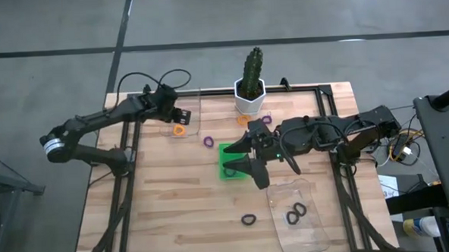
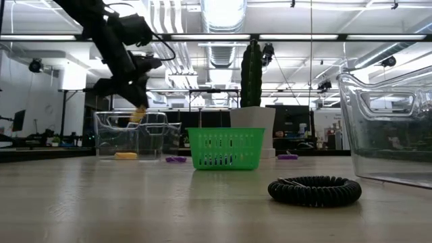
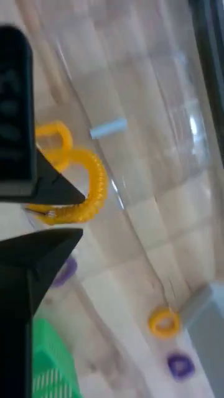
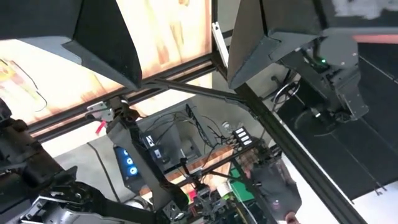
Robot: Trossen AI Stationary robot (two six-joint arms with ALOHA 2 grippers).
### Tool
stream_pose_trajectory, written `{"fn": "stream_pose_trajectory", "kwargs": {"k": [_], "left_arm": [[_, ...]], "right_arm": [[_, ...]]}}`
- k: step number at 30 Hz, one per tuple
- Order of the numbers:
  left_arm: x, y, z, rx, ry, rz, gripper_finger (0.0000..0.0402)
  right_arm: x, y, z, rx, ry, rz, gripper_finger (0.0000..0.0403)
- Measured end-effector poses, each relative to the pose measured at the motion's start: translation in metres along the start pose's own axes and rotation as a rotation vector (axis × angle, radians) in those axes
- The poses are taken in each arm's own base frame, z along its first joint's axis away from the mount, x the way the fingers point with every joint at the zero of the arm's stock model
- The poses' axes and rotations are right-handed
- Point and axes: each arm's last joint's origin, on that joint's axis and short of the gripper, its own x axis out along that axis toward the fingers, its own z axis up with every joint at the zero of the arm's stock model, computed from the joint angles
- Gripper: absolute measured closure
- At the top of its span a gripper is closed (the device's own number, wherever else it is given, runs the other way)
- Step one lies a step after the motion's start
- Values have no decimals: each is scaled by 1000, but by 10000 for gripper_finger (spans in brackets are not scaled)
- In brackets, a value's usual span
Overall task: Sort spring keychains
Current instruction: Put the left yellow spring keychain into the top transparent bin, then put the black spring keychain into the bottom transparent bin
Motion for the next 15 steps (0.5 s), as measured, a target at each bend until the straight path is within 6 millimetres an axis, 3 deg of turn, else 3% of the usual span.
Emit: {"fn": "stream_pose_trajectory", "kwargs": {"k": [8,15], "left_arm": [[-9,-10,13,27,-58,-70,258],[-24,-18,25,31,-98,-116,245]], "right_arm": [[0,-4,-1,2,-17,-80,170],[-2,-11,-13,71,115,-145,170]]}}
